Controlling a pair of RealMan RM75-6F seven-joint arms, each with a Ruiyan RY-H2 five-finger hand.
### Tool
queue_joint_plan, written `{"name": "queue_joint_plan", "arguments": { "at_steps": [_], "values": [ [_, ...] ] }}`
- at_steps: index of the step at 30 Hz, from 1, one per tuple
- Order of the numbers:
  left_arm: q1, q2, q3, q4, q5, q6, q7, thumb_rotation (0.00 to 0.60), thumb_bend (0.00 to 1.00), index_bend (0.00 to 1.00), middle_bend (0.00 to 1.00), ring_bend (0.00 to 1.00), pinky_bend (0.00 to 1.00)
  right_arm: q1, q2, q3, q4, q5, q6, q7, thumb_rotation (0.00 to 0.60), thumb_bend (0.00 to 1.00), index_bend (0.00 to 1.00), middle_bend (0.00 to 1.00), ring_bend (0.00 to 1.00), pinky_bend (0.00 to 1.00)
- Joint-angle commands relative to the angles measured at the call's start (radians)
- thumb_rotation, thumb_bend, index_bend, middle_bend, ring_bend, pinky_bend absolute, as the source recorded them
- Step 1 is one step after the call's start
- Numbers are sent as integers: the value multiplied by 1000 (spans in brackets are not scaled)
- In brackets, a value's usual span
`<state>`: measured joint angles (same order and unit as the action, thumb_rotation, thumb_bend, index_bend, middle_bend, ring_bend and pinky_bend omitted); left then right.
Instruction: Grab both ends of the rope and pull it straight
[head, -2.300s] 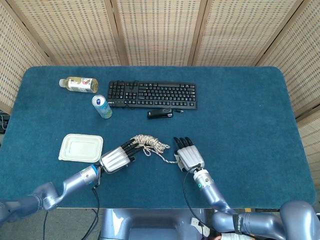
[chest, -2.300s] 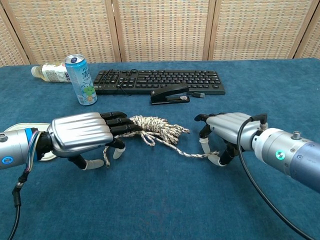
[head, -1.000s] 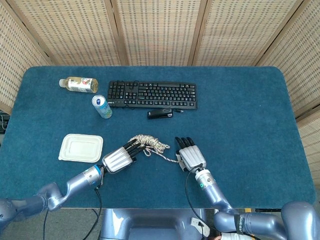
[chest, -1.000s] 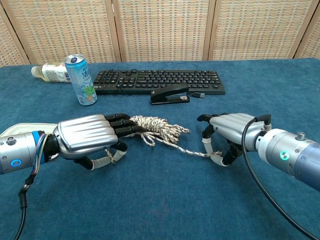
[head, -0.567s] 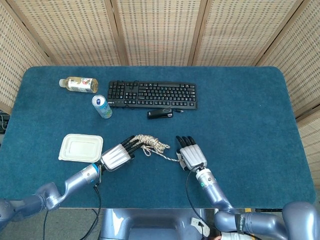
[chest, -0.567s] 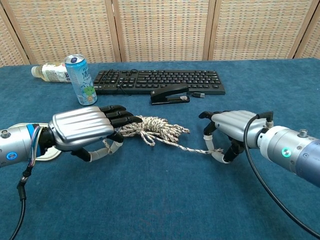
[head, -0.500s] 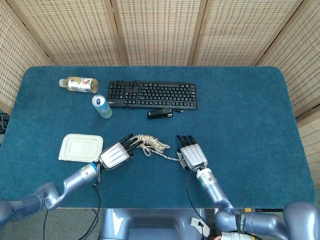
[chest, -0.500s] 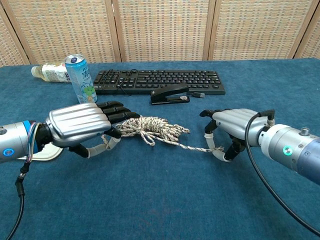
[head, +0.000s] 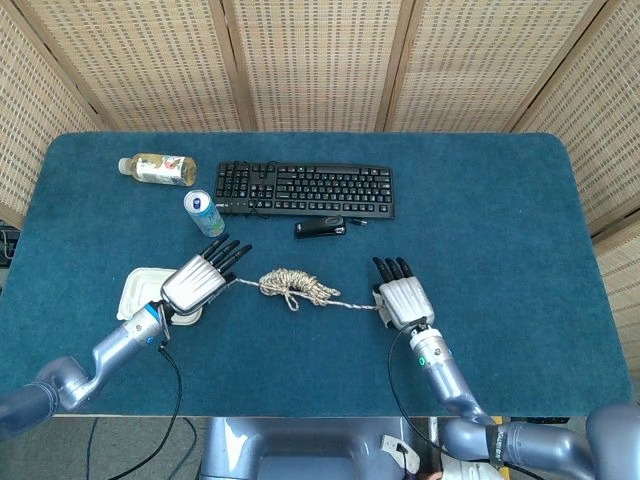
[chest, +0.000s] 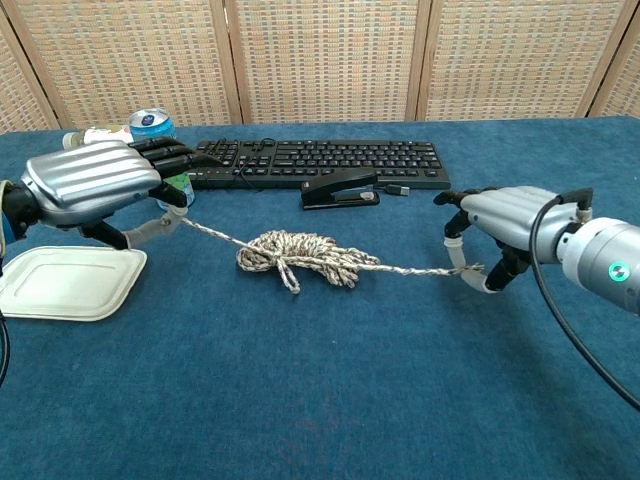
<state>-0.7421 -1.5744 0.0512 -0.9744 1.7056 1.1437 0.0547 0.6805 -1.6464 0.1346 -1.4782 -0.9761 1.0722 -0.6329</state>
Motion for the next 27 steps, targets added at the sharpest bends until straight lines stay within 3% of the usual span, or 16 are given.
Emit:
{"name": "queue_joint_plan", "arguments": {
  "at_steps": [1, 13, 27],
  "values": [
    [7, 16, -5, 20, -11, 4, -9, 600, 567, 820, 0, 0, 0, -9, 22, 0, 5, 6, 12, -9, 600, 473, 687, 24, 0, 0],
    [56, 53, 8, 160, -42, 17, -73, 600, 568, 821, 0, 0, 0, -41, 116, -1, 53, 33, 18, -9, 600, 473, 688, 25, 0, 0],
    [84, 43, 19, 216, -42, 37, -128, 600, 570, 821, 0, 0, 0, -70, 161, -10, 78, 29, 3, 33, 600, 473, 688, 25, 0, 0]
  ]
}}
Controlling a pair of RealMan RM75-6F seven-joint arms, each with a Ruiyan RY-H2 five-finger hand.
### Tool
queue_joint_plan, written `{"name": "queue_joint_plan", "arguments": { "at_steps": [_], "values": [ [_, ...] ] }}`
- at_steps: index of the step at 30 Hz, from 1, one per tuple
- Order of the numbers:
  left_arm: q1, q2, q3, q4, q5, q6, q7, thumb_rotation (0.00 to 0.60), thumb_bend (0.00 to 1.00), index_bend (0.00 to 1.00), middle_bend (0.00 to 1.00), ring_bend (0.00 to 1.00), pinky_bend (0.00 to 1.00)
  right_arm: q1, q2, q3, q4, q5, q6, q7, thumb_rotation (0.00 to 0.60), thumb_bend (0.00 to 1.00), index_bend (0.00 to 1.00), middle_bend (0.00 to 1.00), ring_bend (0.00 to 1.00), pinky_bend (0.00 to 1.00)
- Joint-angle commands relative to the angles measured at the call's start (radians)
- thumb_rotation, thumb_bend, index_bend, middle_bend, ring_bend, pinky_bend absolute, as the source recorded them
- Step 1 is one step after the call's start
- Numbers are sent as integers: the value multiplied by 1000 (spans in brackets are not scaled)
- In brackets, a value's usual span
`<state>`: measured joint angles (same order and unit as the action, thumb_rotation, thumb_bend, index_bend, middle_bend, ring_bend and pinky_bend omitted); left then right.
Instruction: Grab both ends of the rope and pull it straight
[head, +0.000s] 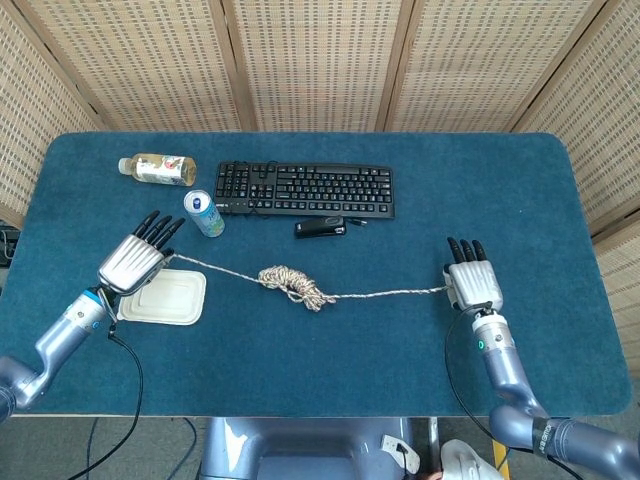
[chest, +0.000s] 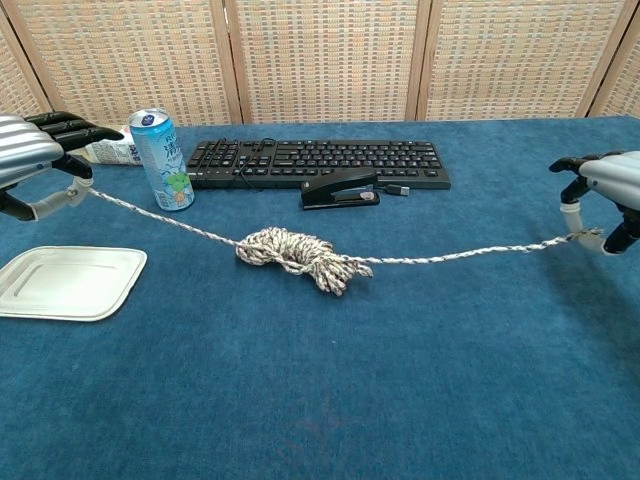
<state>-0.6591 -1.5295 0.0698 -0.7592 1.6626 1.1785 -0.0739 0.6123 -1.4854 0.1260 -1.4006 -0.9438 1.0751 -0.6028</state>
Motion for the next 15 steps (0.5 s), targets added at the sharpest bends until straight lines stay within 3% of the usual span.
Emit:
{"name": "queue_joint_plan", "arguments": {
  "at_steps": [1, 14, 15],
  "values": [
    [1, -3, 0, 1, 2, 3, 1, 600, 570, 821, 0, 0, 0, -3, 0, -2, 0, -4, 1, 4, 600, 473, 688, 25, 0, 0],
    [27, 5, 0, -5, -10, 12, 9, 600, 570, 821, 0, 0, 0, -16, 9, 2, -15, 39, 16, -44, 600, 472, 687, 26, 0, 0],
    [30, 5, 1, -5, -11, 12, 6, 600, 557, 781, 0, 0, 0, -17, 12, 3, -20, 47, 14, -48, 600, 470, 651, 26, 0, 0]
  ]
}}
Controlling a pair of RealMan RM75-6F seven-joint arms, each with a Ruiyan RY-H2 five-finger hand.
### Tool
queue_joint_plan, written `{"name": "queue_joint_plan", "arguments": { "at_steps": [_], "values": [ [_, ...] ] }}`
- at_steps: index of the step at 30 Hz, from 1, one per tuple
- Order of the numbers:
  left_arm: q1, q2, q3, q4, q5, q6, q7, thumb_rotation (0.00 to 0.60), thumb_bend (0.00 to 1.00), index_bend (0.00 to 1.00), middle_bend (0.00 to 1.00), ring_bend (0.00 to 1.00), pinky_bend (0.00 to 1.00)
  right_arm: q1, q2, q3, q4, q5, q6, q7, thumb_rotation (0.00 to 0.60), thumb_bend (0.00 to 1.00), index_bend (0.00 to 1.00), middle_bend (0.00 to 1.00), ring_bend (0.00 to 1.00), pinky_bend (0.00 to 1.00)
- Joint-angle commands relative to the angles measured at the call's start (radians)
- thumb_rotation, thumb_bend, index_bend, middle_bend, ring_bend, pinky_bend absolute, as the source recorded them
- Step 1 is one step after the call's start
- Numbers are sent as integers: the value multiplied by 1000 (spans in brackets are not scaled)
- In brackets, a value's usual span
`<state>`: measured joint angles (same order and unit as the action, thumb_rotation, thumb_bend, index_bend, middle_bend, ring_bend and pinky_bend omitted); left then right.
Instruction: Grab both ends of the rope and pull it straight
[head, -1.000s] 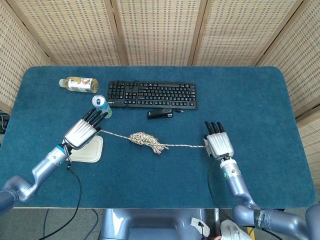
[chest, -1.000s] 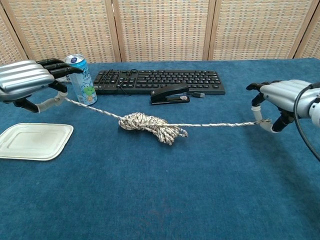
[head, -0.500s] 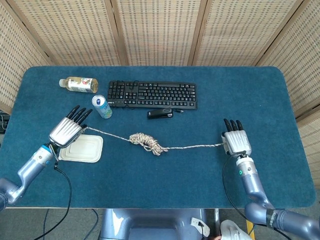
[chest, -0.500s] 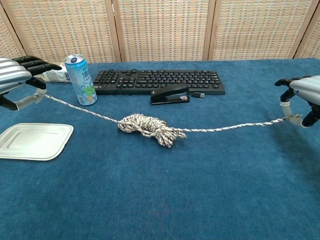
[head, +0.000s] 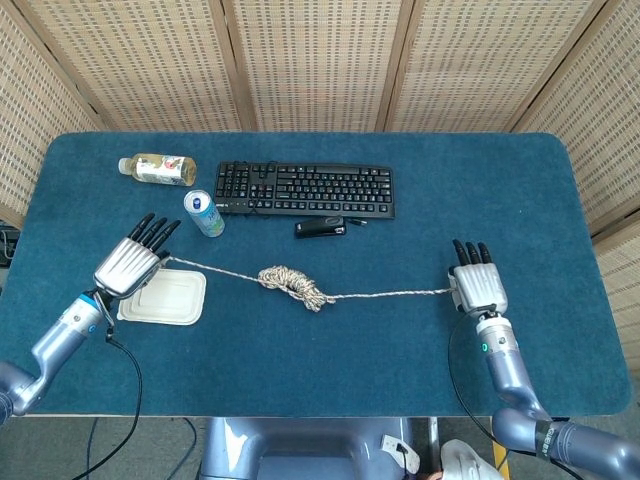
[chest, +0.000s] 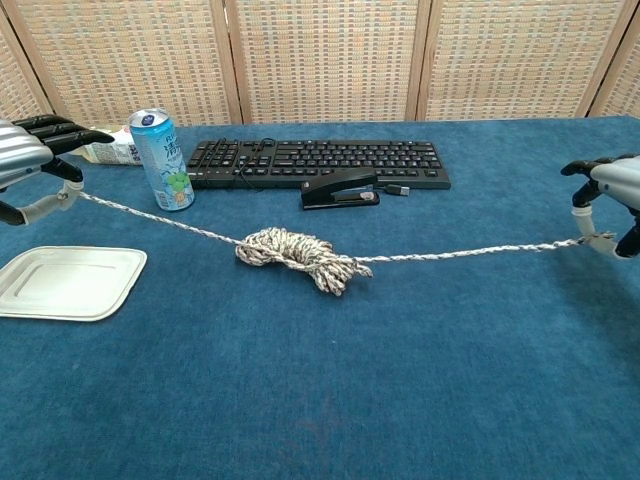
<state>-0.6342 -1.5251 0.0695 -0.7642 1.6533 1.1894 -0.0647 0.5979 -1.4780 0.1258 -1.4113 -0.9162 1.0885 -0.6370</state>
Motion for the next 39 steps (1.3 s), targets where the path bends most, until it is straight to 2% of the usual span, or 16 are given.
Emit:
{"name": "queue_joint_plan", "arguments": {
  "at_steps": [1, 2, 3, 4, 5, 6, 14, 18, 20, 25, 28, 34, 39],
  "values": [
    [14, 3, 3, -2, -6, 4, -17, 600, 486, 663, 0, 0, 0, -7, 14, 3, -24, 24, -6, -3, 600, 454, 605, 27, 0, 0],
    [18, 5, 3, -7, -9, 7, -29, 600, 397, 517, 0, 0, 0, -10, 20, 4, -32, 18, -6, 9, 600, 351, 453, 20, 0, 0],
    [23, 8, 0, -13, -12, 12, -43, 600, 230, 271, 0, 0, 0, -15, 25, 5, -41, 9, -2, 23, 600, 211, 259, 12, 0, 0],
    [29, 12, -5, -24, -19, 21, -58, 600, 80, 80, 0, 0, 0, -21, 33, 6, -54, -5, 4, 43, 600, 116, 144, 7, 0, 0],
    [34, 18, -8, -36, -23, 25, -68, 600, 13, 4, 0, 0, 0, -26, 41, 6, -66, -17, 9, 59, 600, 19, 40, 0, 0, 0],
    [37, 25, -10, -49, -27, 26, -72, 600, 0, 0, 0, 0, 0, -30, 49, 6, -77, -29, 13, 71, 600, 0, 3, 0, 0, 0],
    [112, 169, -46, -340, -84, 114, -59, 600, 0, 0, 0, 0, 0, -97, 121, -23, -181, -266, 147, 226, 600, 0, 0, 0, 0, 0],
    [201, 256, -57, -539, -127, 217, -27, 600, 0, 0, 0, 0, 0, -156, 127, -83, -124, -538, 335, 333, 600, 0, 0, 0, 0, 0],
    [254, 303, -52, -650, -152, 263, 4, 600, 0, 0, 0, 0, 0, -193, 131, -120, -106, -620, 402, 387, 600, 0, 0, 0, 0, 0],
    [358, 356, -46, -801, -203, 353, 57, 600, 0, 0, 0, 0, 0, -262, 159, -180, -117, -685, 456, 332, 600, 0, 0, 0, 0, 0],
    [424, 392, -24, -884, -230, 396, 116, 600, 0, 0, 0, 0, 0, -308, 166, -203, -125, -718, 504, 318, 600, 0, 0, 0, 0, 0],
    [495, 424, -2, -943, -219, 456, 172, 600, 0, 0, 0, 0, 0, -356, 190, -208, -144, -746, 555, 321, 600, 0, 0, 0, 0, 0],
    [552, 443, 2, -930, -195, 507, 123, 600, 0, 0, 0, 0, 0, -397, 217, -193, -170, -721, 576, 356, 600, 0, 0, 0, 0, 0]
  ]
}}
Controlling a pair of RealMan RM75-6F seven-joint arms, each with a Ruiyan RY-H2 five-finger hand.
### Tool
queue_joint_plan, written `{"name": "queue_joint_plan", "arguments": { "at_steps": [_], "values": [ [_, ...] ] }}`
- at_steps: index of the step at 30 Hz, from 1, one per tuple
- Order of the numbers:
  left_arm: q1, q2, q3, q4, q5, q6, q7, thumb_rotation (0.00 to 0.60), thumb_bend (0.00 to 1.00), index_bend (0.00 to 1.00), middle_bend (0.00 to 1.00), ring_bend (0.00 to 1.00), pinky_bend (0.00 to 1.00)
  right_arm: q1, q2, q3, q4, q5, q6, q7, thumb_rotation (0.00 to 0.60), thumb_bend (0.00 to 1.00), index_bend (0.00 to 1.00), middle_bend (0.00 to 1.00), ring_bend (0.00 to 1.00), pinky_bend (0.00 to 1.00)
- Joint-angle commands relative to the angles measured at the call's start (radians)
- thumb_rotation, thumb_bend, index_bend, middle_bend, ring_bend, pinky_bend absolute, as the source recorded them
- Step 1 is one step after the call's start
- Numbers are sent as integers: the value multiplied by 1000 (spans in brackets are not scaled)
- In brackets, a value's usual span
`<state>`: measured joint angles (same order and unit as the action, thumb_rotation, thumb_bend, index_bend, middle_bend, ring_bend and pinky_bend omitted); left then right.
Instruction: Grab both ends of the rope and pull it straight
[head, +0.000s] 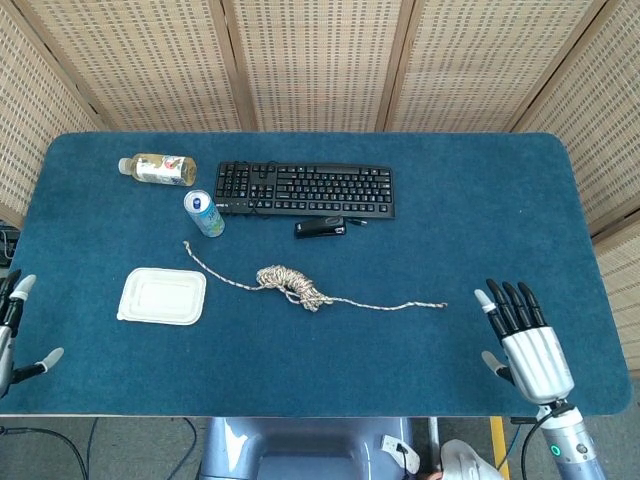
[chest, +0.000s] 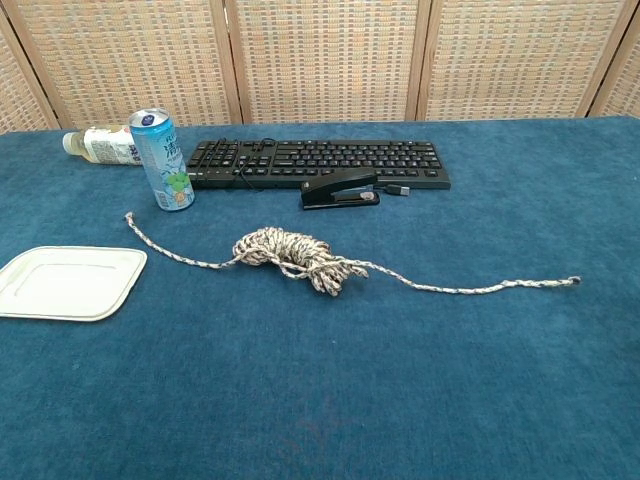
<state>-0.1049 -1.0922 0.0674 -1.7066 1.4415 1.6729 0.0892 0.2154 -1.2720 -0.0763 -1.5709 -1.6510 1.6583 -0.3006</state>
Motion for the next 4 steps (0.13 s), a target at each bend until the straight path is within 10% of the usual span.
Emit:
{"name": "queue_joint_plan", "arguments": {
  "at_steps": [1, 4],
  "values": [
    [29, 10, 2, 23, 23, 26, -41, 600, 0, 0, 0, 0, 0, -19, 15, 13, -12, 18, 4, 27, 600, 0, 0, 0, 0, 0],
    [38, 7, -3, 38, 27, 26, -56, 600, 0, 0, 0, 0, 0, -27, 19, 21, -13, 23, 2, 41, 600, 0, 0, 0, 0, 0]
  ]
}}
